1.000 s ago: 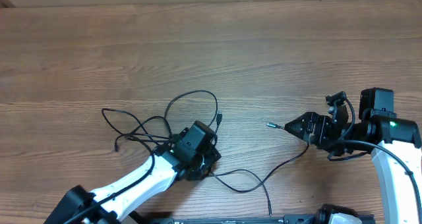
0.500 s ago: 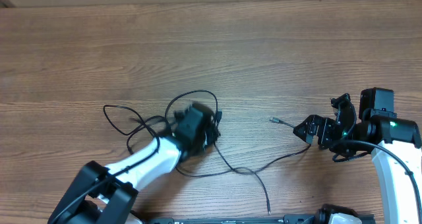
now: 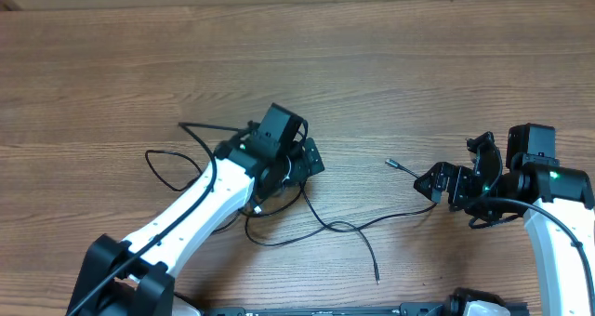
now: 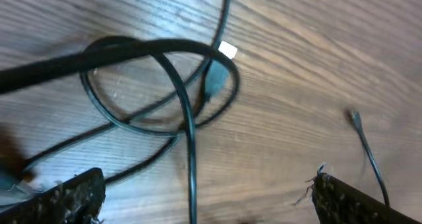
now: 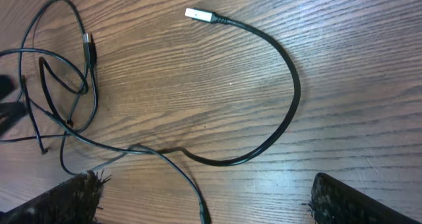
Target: Untangle cables
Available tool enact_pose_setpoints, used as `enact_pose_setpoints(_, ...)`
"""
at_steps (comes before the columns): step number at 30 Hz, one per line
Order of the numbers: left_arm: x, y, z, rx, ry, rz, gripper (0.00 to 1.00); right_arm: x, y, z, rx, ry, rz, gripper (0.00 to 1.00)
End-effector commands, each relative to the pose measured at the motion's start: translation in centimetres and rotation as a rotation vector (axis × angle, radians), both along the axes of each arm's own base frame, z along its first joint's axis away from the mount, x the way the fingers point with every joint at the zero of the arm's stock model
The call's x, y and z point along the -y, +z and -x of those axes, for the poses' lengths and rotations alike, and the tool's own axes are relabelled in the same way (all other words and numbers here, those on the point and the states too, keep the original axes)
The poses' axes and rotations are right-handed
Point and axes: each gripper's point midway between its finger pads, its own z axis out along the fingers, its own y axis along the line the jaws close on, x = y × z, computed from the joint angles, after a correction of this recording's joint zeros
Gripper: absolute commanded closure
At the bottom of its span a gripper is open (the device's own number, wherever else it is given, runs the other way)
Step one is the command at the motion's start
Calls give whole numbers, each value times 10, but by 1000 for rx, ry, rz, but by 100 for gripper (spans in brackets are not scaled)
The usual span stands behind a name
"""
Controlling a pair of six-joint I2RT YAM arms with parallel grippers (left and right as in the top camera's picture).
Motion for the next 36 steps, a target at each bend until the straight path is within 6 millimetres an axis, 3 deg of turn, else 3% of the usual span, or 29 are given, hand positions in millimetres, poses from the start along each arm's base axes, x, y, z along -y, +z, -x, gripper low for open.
enact_pose_setpoints(1, 7, 49, -13, 80, -62, 23, 0, 1, 8, -5, 37, 9, 18, 0)
enact_pose_setpoints(9, -4, 115, -30, 181, -25, -35, 0, 1, 8, -5, 37, 9, 18, 0)
enact_pose_setpoints(12, -18, 125, -47, 264, 33, -110, 0, 1, 8, -5, 37, 9, 18, 0)
enact_pose_setpoints(14, -24, 124, -52, 277, 81, -134, 8, 1, 8, -5, 37, 9, 18, 0)
enact_pose_setpoints(17, -27, 112, -48, 221, 194, -107, 14, 1, 8, -5, 37, 9, 18, 0)
enact_pose_setpoints(20, -34, 94, -44, 165, 308, -107, 0, 1, 8, -5, 37, 9, 18, 0)
enact_pose_setpoints(28, -49, 36, -31, -2, 605, -113, 0, 1, 8, -5, 37, 9, 18, 0)
enact_pose_setpoints(36, -27, -22, -49, -77, 598, -113, 5, 1, 8, -5, 37, 9, 18, 0)
